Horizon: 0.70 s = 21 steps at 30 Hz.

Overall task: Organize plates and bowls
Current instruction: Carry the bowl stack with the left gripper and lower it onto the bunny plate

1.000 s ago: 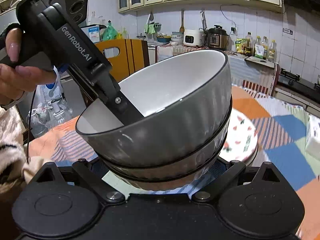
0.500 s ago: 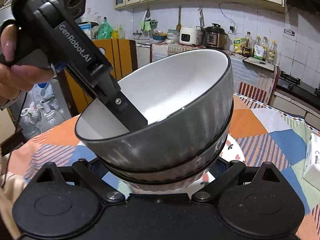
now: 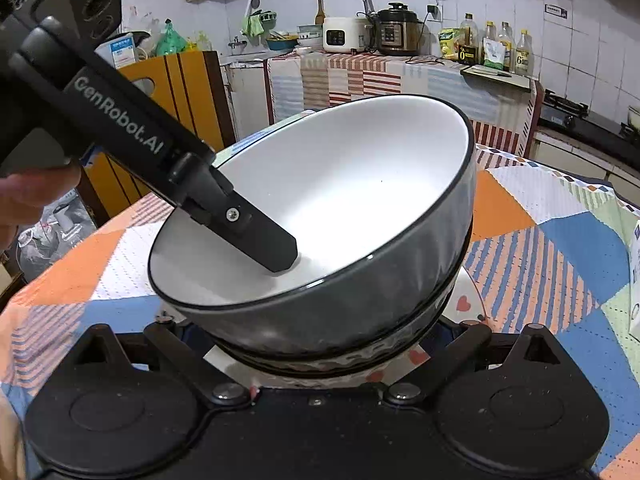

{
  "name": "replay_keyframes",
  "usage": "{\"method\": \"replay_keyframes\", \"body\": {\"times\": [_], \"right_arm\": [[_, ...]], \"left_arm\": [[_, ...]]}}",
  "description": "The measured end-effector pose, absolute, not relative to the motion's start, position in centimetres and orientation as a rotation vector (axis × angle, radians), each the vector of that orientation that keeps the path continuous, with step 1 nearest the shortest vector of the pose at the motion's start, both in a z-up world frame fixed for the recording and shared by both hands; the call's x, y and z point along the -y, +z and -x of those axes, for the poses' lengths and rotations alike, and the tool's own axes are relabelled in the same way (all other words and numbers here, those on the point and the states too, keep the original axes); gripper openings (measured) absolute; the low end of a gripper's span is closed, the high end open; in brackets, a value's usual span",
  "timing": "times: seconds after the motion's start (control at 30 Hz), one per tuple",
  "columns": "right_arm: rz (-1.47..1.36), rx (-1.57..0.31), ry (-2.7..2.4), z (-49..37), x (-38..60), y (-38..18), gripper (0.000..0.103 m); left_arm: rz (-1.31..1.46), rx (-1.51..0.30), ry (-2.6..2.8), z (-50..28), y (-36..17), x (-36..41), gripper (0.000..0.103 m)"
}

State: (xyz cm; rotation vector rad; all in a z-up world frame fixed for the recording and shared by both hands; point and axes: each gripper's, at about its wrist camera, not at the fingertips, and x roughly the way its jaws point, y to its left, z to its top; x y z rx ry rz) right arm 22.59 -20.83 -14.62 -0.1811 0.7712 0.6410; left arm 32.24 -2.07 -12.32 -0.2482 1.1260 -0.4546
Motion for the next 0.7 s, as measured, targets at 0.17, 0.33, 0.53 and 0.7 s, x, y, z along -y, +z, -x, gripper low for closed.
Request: {"method": "replay_keyframes", "body": {"times": [0.17,0.33,0.53,0.7], "right_arm": [[0.241,-0.781,0.636,-22.9,20.6,-15.5,0.100],[0.209,-0.786,0.619,-23.3,20.7,-15.2,0.100],[0.165,-0.793,0.613,-23.3,20.9,-15.5,0.100],[0.157,-0.782,0.597,-23.1,20.9,-15.7,0.100]], "left_arm": [[0.262,-1.118,-0.455,-32.6,-13.3,2.1,0.037],[0.312,-1.104,-0.447,-32.6,-13.8,1.7,0.037],[0.326,-1.096,-0.433,-32.4,-13.9,1.6,0.037],[0.319,-1.049,-0.406,-31.5,-13.8,1.8,0.038]]}}
